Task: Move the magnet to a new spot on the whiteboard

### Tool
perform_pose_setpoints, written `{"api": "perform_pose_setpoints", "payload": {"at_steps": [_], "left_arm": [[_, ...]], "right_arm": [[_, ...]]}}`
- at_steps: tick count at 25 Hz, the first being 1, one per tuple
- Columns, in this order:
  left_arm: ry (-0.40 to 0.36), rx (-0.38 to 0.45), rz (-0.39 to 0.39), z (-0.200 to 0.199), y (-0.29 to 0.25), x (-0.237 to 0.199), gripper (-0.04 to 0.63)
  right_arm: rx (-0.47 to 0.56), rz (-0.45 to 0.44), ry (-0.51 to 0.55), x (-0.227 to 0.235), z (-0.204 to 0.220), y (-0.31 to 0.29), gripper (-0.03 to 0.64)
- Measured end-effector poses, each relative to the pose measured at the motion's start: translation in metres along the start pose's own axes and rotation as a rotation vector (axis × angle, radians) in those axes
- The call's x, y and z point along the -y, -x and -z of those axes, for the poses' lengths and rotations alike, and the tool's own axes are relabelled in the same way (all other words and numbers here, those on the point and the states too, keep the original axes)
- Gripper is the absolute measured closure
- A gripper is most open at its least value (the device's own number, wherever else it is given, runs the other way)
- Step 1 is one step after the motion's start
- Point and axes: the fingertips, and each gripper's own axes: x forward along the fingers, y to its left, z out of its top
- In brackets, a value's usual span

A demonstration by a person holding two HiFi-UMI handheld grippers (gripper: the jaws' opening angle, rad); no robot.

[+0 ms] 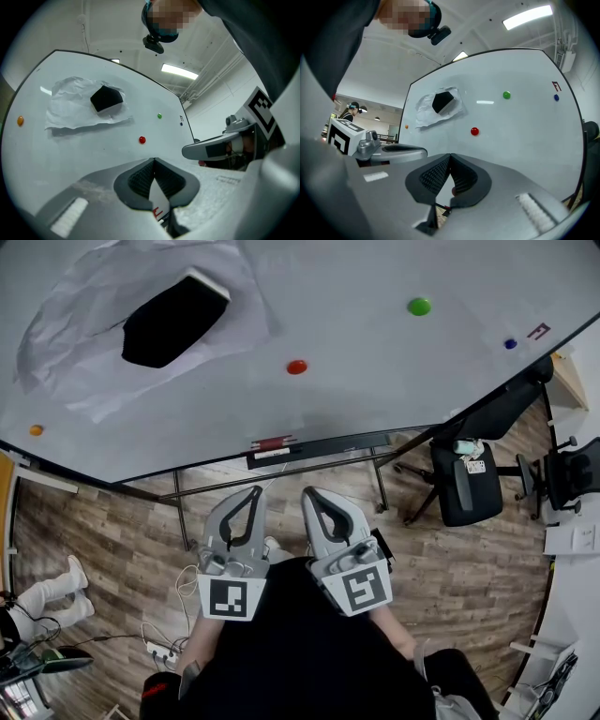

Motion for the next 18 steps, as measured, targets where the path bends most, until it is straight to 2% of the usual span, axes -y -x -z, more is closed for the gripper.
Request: {"api": "perform_pose_setpoints", "payload": {"at_steps": [18], "left_arm": [[-0.003,-0.014,0.019,0.0026,-0.0039,0.0045,0.594]], "right_arm": [[-0.007,-0.006,0.005,0.0009,0.0014,-0.0035,0.615]]}}
